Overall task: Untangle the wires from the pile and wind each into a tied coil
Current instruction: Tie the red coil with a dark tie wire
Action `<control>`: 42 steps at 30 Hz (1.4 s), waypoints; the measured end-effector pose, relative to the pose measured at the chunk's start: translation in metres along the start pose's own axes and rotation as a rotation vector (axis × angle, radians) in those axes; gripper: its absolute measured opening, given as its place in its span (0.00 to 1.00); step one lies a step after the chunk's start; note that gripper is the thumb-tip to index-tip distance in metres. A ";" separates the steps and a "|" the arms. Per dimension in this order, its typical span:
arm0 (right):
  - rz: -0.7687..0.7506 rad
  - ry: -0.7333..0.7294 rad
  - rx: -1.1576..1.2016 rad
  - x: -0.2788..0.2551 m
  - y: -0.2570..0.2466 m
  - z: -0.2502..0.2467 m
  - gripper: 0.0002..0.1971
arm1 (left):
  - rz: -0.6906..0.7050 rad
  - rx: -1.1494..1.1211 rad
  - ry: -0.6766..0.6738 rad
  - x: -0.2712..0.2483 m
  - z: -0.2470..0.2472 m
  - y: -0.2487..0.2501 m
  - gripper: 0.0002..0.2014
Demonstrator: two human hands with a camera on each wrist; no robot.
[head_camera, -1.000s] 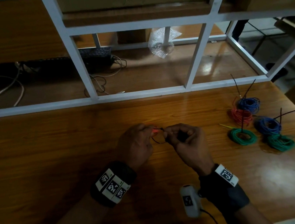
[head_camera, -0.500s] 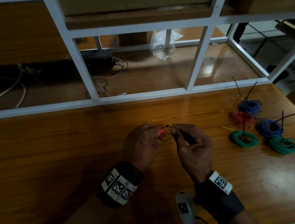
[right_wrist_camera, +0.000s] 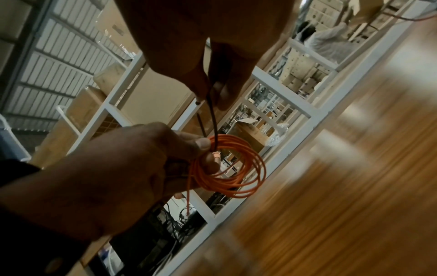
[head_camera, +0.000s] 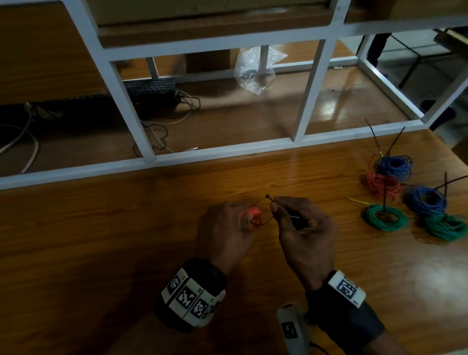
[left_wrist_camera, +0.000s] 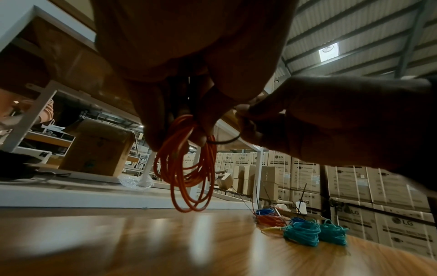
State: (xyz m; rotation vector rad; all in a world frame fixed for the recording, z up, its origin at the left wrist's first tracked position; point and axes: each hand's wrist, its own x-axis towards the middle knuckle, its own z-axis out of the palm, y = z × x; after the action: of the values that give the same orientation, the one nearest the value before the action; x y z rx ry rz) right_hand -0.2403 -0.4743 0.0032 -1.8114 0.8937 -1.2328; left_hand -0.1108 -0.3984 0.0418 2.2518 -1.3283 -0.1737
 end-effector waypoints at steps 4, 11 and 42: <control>-0.009 -0.076 -0.035 -0.003 0.003 -0.001 0.07 | -0.010 -0.010 0.005 0.002 -0.003 0.001 0.10; 0.009 -0.061 -0.005 -0.003 0.000 0.002 0.06 | 0.001 -0.006 -0.016 0.001 -0.003 -0.002 0.08; -0.223 -0.139 -0.232 -0.009 0.001 0.007 0.09 | 0.115 0.115 -0.071 -0.006 -0.004 -0.004 0.12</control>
State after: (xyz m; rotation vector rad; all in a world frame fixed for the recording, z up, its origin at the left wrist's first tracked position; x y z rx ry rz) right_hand -0.2368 -0.4661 -0.0035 -2.2029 0.7989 -1.1572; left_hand -0.1088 -0.3904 0.0422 2.2737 -1.5371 -0.1406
